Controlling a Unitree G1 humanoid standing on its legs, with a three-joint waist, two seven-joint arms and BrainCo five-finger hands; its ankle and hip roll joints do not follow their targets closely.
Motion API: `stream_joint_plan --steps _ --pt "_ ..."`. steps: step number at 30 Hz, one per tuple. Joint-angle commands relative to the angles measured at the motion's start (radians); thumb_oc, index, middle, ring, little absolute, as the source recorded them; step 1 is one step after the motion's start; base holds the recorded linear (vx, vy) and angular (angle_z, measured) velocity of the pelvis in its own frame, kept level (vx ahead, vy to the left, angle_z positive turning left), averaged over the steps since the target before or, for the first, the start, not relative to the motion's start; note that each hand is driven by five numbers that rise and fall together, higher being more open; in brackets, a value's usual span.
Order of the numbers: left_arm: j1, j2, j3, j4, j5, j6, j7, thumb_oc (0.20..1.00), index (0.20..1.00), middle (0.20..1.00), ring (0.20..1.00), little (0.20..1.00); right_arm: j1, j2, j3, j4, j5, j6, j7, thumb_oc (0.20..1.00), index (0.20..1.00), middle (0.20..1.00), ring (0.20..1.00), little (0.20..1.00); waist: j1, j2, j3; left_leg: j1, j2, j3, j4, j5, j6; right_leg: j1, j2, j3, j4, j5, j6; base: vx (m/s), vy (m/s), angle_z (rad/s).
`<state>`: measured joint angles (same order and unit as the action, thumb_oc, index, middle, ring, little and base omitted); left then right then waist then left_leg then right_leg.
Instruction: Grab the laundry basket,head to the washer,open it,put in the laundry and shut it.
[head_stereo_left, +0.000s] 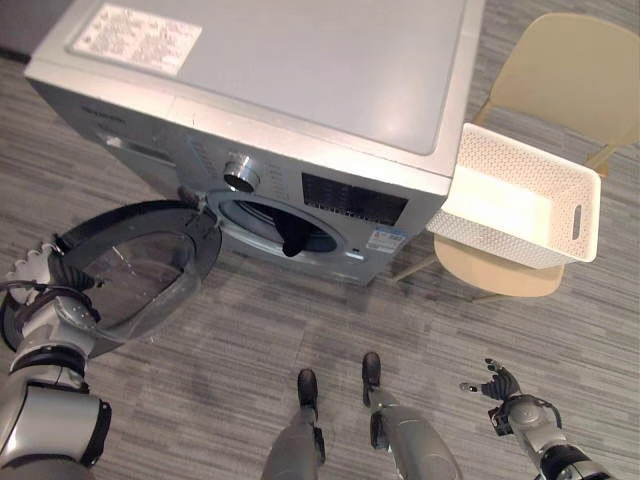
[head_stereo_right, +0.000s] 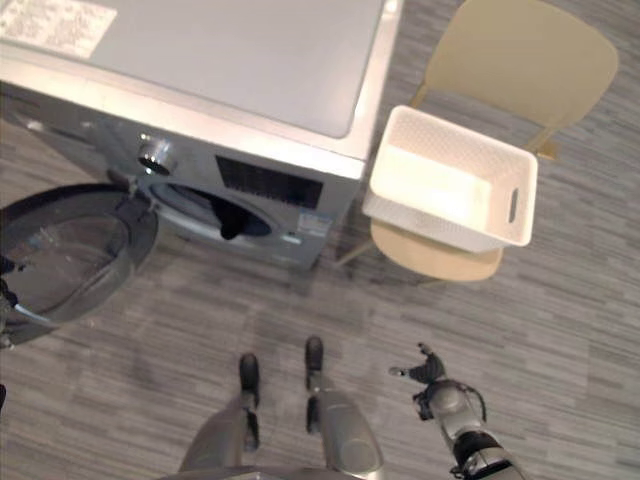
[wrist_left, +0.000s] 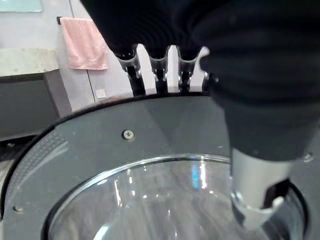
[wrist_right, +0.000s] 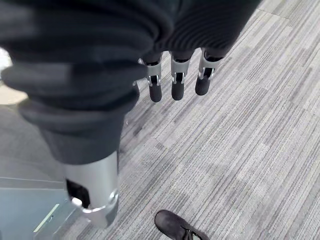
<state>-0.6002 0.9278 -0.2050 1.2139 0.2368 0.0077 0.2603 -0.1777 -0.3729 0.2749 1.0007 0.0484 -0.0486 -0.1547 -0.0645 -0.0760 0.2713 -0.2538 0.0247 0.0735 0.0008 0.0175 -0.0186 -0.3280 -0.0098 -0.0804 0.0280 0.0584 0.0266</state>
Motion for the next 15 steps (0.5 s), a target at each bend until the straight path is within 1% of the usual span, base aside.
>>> stream_joint_plan --steps 1,2,3,4,5,6,7,8,9,10,11,12,13,14,15 --pt "0.075 -0.051 0.030 0.013 -0.068 -0.001 -0.040 1.000 1.000 1.000 1.000 1.000 0.023 0.006 0.001 0.014 0.014 -0.017 -0.010 1.000 1.000 1.000 1.000 1.000 0.024 -0.014 -0.038 -0.060 -0.038 0.007 0.067 -0.052 0.023 0.069 -0.067 0.035 0.040 -0.087 0.103 0.02 -0.007 -0.04" --pt "0.106 -0.103 0.057 0.000 -0.104 -0.008 -0.029 1.000 1.000 1.000 1.000 1.000 0.024 0.011 -0.001 0.017 0.008 -0.014 -0.012 1.000 1.000 1.000 1.000 1.000 0.029 -0.013 -0.037 -0.048 -0.039 0.009 0.063 -0.057 0.023 0.078 -0.068 0.034 0.039 -0.092 0.100 0.00 0.000 0.00" --pt "0.168 -0.191 0.082 -0.069 -0.145 -0.018 -0.006 1.000 1.000 1.000 1.000 1.000 0.024 0.014 -0.012 0.009 -0.005 -0.009 -0.020 1.000 1.000 1.000 1.000 1.000 0.035 -0.008 -0.040 -0.032 -0.041 0.010 0.055 -0.059 0.023 0.087 -0.069 0.031 0.039 -0.098 0.096 0.00 -0.017 0.05" --pt "0.169 -0.191 0.083 -0.070 -0.145 -0.018 -0.006 1.000 1.000 1.000 1.000 1.000 0.024 0.014 -0.011 0.009 -0.005 -0.009 -0.020 1.000 1.000 1.000 1.000 1.000 0.034 -0.008 -0.043 -0.036 -0.041 0.010 0.054 -0.057 0.023 0.084 -0.069 0.031 0.038 -0.097 0.096 0.00 -0.011 0.07" --pt "0.208 -0.242 0.090 -0.122 -0.166 -0.019 0.001 1.000 1.000 1.000 1.000 1.000 0.026 0.016 -0.017 0.000 -0.013 -0.005 -0.021 1.000 1.000 1.000 1.000 1.000 0.039 -0.005 -0.042 -0.022 -0.042 0.009 0.051 -0.061 0.024 0.092 -0.069 0.031 0.039 -0.102 0.094 0.00 -0.022 0.06" --pt "0.249 -0.301 0.095 -0.207 -0.194 -0.031 0.014 1.000 1.000 1.000 1.000 1.000 0.029 0.021 -0.023 -0.009 -0.021 -0.002 -0.024 1.000 1.000 1.000 1.000 1.000 0.042 -0.001 -0.046 -0.016 -0.043 0.008 0.047 -0.060 0.025 0.095 -0.069 0.028 0.038 -0.105 0.091 0.00 -0.054 0.04" --pt "0.354 -0.416 0.091 -0.398 -0.240 -0.045 0.017 1.000 1.000 1.000 1.000 1.000 0.037 0.026 -0.040 -0.038 -0.038 0.006 -0.028 1.000 1.000 1.000 1.000 1.000 0.049 0.006 -0.044 0.003 -0.046 0.006 0.042 -0.063 0.028 0.112 -0.068 0.026 0.037 -0.113 0.086 -0.01 -0.054 0.07" --pt "0.354 -0.416 0.091 -0.399 -0.240 -0.044 0.017 1.000 1.000 1.000 1.000 1.000 0.037 0.026 -0.040 -0.038 -0.038 0.006 -0.028 1.000 1.000 1.000 1.000 1.000 0.048 0.006 -0.047 -0.001 -0.046 0.006 0.042 -0.061 0.027 0.109 -0.068 0.026 0.036 -0.112 0.086 -0.02 -0.071 0.12" --pt "0.454 -0.493 0.073 -0.562 -0.287 -0.067 -0.033 1.000 1.000 1.000 1.000 1.000 0.045 0.030 -0.058 -0.071 -0.053 0.016 -0.028 1.000 1.000 1.000 1.000 1.000 0.052 0.014 -0.044 0.019 -0.049 0.005 0.035 -0.063 0.030 0.126 -0.066 0.023 0.034 -0.119 0.081 -0.02 -0.069 0.14" --pt "0.483 -0.532 0.048 -0.637 -0.317 -0.074 -0.056 1.000 1.000 1.000 1.000 1.000 0.052 0.034 -0.064 -0.093 -0.060 0.017 -0.026 1.000 1.000 1.000 1.000 1.000 0.053 0.018 -0.043 0.029 -0.049 0.007 0.031 -0.062 0.031 0.134 -0.065 0.023 0.031 -0.121 0.078 -0.03 -0.069 0.13" --pt "0.483 -0.532 0.048 -0.638 -0.317 -0.073 -0.056 1.000 1.000 1.000 1.000 1.000 0.052 0.034 -0.064 -0.093 -0.061 0.017 -0.026 1.000 1.000 1.000 1.000 1.000 0.053 0.018 -0.046 0.026 -0.049 0.007 0.030 -0.060 0.031 0.131 -0.064 0.023 0.030 -0.119 0.078 -0.02 -0.052 0.08" --pt "0.509 -0.557 0.023 -0.701 -0.347 -0.078 -0.092 1.000 1.000 1.000 1.000 1.000 0.052 0.035 -0.066 -0.104 -0.064 0.020 -0.026 1.000 1.000 1.000 1.000 1.000 0.052 0.023 -0.042 0.035 -0.049 0.007 0.030 -0.062 0.031 0.140 -0.063 0.023 0.028 -0.122 0.076 -0.03 -0.074 0.09" --pt "0.520 -0.586 -0.033 -0.773 -0.370 -0.082 -0.133 1.000 1.000 1.000 1.000 1.000 0.058 0.039 -0.065 -0.123 -0.072 0.021 -0.023 1.000 1.000 1.000 1.000 1.000 0.045 0.029 -0.048 0.044 -0.047 0.008 0.025 -0.060 0.032 0.147 -0.060 0.027 0.023 -0.124 0.071 -0.03 -0.095 0.07" --pt "0.514 -0.595 -0.069 -0.812 -0.387 -0.083 -0.155 1.000 1.000 1.000 1.000 1.000 0.058 0.041 -0.057 -0.124 -0.076 0.021 -0.022 1.000 1.000 1.000 1.000 1.000 0.041 0.032 -0.044 0.053 -0.044 0.011 0.025 -0.062 0.032 0.155 -0.058 0.029 0.024 -0.128 0.070 -0.02 -0.075 0.07" --pt "0.514 -0.595 -0.069 -0.812 -0.387 -0.083 -0.155 1.000 1.000 1.000 1.000 1.000 0.058 0.041 -0.057 -0.124 -0.076 0.021 -0.022 1.000 1.000 1.000 1.000 1.000 0.041 0.032 -0.047 0.050 -0.044 0.011 0.024 -0.060 0.032 0.152 -0.058 0.029 0.023 -0.126 0.070 -0.01 -0.051 0.03"
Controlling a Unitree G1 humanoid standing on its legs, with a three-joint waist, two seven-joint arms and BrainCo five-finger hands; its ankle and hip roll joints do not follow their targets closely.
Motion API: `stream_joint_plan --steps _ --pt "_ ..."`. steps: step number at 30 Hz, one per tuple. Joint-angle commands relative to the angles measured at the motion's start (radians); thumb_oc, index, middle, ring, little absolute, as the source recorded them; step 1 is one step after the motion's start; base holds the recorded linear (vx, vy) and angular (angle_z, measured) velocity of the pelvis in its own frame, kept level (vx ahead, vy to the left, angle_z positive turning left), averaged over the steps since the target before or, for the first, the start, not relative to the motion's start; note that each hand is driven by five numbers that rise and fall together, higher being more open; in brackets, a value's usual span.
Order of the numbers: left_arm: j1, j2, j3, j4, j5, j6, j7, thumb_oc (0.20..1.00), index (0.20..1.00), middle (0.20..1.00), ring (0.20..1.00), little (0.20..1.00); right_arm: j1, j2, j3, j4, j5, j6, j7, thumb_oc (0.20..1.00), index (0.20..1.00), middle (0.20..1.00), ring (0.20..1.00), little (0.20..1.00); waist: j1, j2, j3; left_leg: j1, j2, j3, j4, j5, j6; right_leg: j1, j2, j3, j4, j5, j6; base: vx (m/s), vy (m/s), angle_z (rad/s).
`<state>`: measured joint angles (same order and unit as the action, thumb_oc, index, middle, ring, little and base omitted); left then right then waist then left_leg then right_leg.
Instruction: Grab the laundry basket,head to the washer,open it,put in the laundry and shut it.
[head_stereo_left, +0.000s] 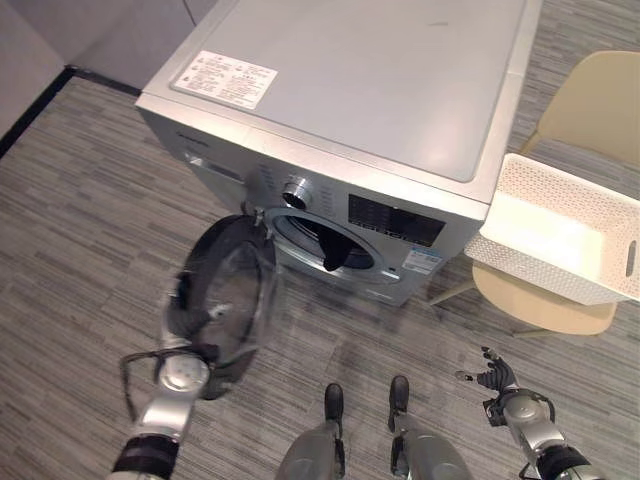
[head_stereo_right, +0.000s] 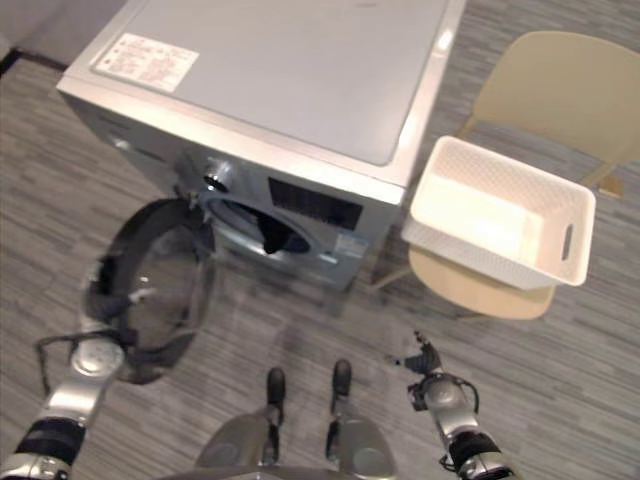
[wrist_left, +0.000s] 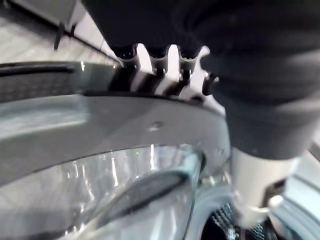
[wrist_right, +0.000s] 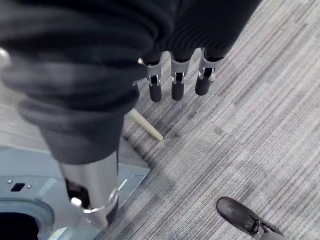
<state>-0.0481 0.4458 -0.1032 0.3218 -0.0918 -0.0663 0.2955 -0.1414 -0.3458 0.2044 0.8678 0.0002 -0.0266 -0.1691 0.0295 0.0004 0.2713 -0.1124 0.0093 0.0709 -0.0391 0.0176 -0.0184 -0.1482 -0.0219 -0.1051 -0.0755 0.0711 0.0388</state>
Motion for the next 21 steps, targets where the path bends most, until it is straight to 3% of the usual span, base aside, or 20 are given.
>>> stream_joint_plan --steps 1,7,9,10,14,16,21 --pt "-0.055 -0.120 -0.198 0.055 -0.068 -0.012 -0.198 1.000 1.000 1.000 1.000 1.000 0.023 0.015 0.019 0.007 -0.029 -0.001 -0.007 1.000 1.000 1.000 1.000 1.000 -0.059 -0.043 -0.049 -0.089 -0.027 0.017 0.063 -0.059 0.032 -0.030 -0.043 0.058 0.126 -0.138 0.057 -0.01 -0.041 -0.03" --pt "-0.380 -0.127 -0.307 0.159 0.057 -0.010 -0.101 1.000 1.000 1.000 1.000 1.000 0.038 -0.002 0.065 0.004 -0.054 -0.008 -0.019 1.000 1.000 1.000 1.000 1.000 -0.125 -0.045 -0.057 -0.086 -0.004 0.074 0.051 -0.051 0.026 -0.063 -0.023 0.104 0.125 -0.125 0.057 -0.04 -0.018 -0.35" --pt "-0.555 -0.042 -0.350 0.307 0.226 0.022 -0.014 1.000 1.000 1.000 1.000 1.000 0.035 -0.038 0.070 -0.002 -0.055 -0.016 -0.026 1.000 1.000 1.000 1.000 1.000 -0.149 -0.041 -0.053 -0.100 0.010 0.102 0.047 -0.039 0.022 -0.100 -0.014 0.122 0.138 -0.115 0.059 -0.06 -0.031 -0.94" --pt "-0.559 -0.001 -0.338 0.285 0.256 0.024 -0.004 1.000 1.000 1.000 1.000 1.000 0.049 -0.055 0.048 -0.010 -0.047 -0.020 -0.035 1.000 1.000 1.000 1.000 1.000 -0.153 -0.032 -0.043 -0.105 0.014 0.107 0.051 -0.034 0.019 -0.110 -0.015 0.121 0.148 -0.116 0.059 -0.05 -0.039 -1.14" --pt "-0.439 0.013 -0.301 0.162 0.261 0.003 -0.030 1.000 1.000 1.000 1.000 1.000 0.075 -0.048 0.017 0.037 -0.036 -0.020 -0.041 1.000 1.000 1.000 1.000 1.000 -0.146 -0.015 -0.042 -0.100 0.011 0.095 0.047 -0.028 0.015 -0.098 -0.018 0.104 0.148 -0.124 0.053 0.02 -0.056 -0.34" --pt "-0.236 -0.003 -0.271 0.102 0.260 -0.012 -0.086 1.000 1.000 1.000 1.000 1.000 0.081 -0.032 -0.006 0.081 -0.038 -0.016 -0.038 1.000 1.000 1.000 1.000 1.000 -0.132 0.001 -0.049 -0.075 0.006 0.086 0.038 -0.030 0.012 -0.067 -0.019 0.092 0.136 -0.134 0.048 0.05 -0.025 0.18" --pt "-0.050 -0.054 -0.225 0.179 0.197 -0.003 -0.137 1.000 1.000 1.000 1.000 1.000 0.069 -0.012 -0.020 0.109 -0.035 -0.010 -0.041 1.000 1.000 1.000 1.000 1.000 -0.111 0.004 -0.073 -0.050 0.007 0.078 0.029 -0.026 0.010 -0.027 -0.015 0.082 0.115 -0.136 0.043 0.04 -0.050 0.25"
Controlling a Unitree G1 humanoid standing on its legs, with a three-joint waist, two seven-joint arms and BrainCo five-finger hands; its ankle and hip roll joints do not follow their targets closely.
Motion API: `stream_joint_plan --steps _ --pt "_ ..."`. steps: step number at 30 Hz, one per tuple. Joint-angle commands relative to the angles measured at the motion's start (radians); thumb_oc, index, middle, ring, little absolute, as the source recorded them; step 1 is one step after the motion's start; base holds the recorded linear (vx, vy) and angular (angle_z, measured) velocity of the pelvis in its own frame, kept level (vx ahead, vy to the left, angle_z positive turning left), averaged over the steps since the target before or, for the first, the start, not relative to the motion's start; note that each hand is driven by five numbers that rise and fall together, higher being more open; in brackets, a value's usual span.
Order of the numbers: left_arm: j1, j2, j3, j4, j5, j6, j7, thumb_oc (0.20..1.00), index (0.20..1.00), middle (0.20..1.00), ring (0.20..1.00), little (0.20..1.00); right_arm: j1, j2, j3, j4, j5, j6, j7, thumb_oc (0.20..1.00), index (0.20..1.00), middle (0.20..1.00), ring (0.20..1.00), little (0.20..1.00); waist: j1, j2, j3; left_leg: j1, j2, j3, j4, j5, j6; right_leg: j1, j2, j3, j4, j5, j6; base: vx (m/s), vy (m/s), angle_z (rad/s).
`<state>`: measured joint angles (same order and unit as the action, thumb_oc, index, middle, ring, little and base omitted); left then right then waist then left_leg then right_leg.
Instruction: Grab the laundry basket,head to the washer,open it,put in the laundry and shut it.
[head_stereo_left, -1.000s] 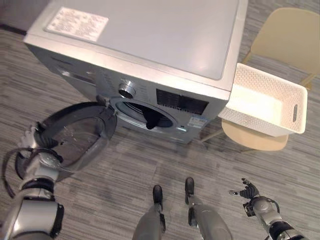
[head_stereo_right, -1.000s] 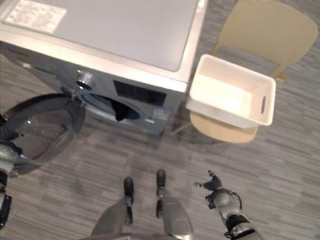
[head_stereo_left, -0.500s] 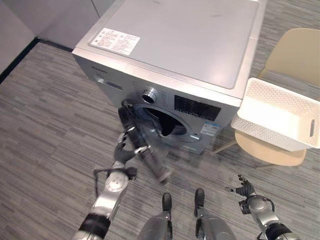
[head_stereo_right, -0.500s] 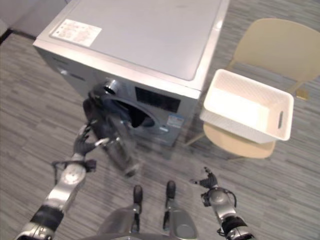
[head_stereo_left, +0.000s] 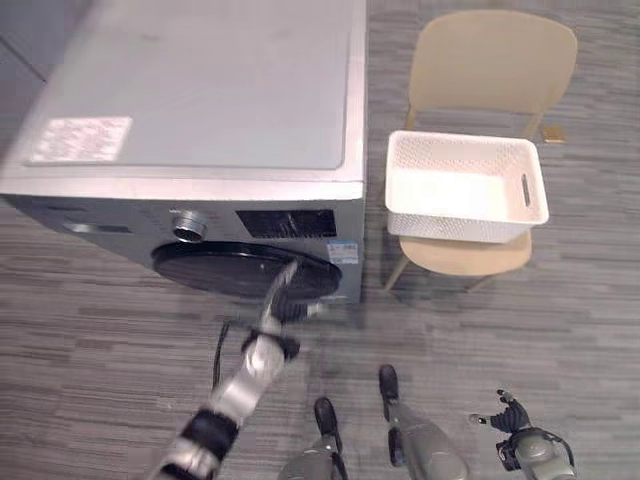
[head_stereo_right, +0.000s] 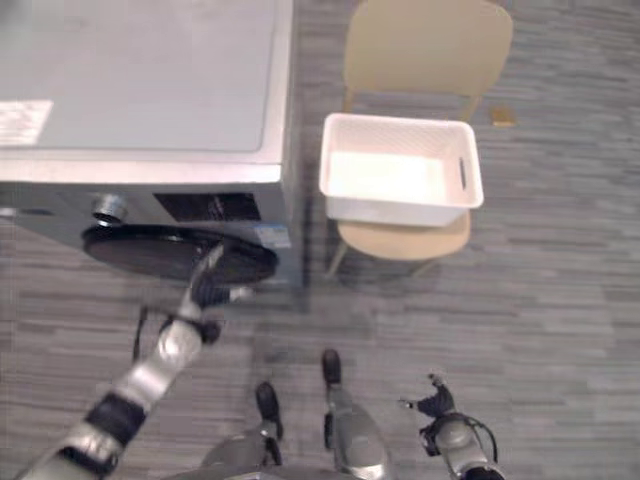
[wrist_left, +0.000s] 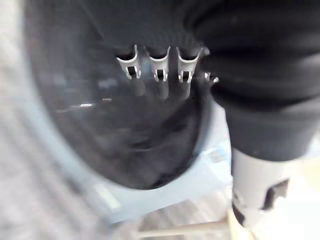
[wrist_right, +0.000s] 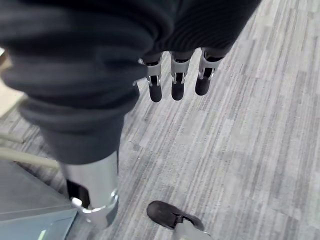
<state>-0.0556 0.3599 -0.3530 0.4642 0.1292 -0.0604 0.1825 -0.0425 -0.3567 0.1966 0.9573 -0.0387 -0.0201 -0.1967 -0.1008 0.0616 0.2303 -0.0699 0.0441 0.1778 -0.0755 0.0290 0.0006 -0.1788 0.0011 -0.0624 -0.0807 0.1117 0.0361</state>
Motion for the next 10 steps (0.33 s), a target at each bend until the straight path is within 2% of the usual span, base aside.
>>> stream_joint_plan --steps 1,3,4,10 --pt "0.016 0.012 0.050 0.109 -0.049 0.000 -0.038 1.000 1.000 1.000 1.000 1.000 -0.034 0.007 -0.018 0.015 0.006 -0.013 -0.013 1.000 1.000 1.000 1.000 1.000 0.029 -0.059 -0.045 -0.079 -0.028 -0.036 0.063 -0.038 -0.010 0.023 -0.035 0.037 0.113 -0.180 0.044 0.05 -0.052 0.16" --pt "0.038 0.001 0.065 0.157 -0.059 0.007 -0.040 1.000 1.000 1.000 1.000 1.000 -0.034 0.009 -0.021 0.009 0.007 -0.011 -0.013 1.000 1.000 1.000 1.000 1.000 0.032 -0.061 -0.051 -0.069 -0.028 -0.041 0.061 -0.039 -0.010 0.036 -0.034 0.033 0.109 -0.183 0.043 0.05 -0.049 0.22" --pt "0.076 -0.030 0.114 0.281 -0.099 0.020 -0.036 1.000 1.000 1.000 1.000 1.000 -0.036 0.015 -0.026 0.002 0.006 -0.010 -0.015 1.000 1.000 1.000 1.000 1.000 0.043 -0.066 -0.069 -0.042 -0.029 -0.048 0.053 -0.042 -0.012 0.065 -0.034 0.024 0.099 -0.187 0.043 0.03 -0.031 0.28" --pt "0.118 -0.054 0.197 0.435 -0.154 0.027 -0.023 1.000 1.000 1.000 1.000 1.000 -0.037 0.015 -0.030 0.004 -0.003 -0.012 -0.015 1.000 1.000 1.000 1.000 1.000 0.065 -0.076 -0.107 -0.003 -0.031 -0.067 0.037 -0.043 -0.014 0.114 -0.033 0.004 0.083 -0.194 0.044 0.01 -0.012 0.08"
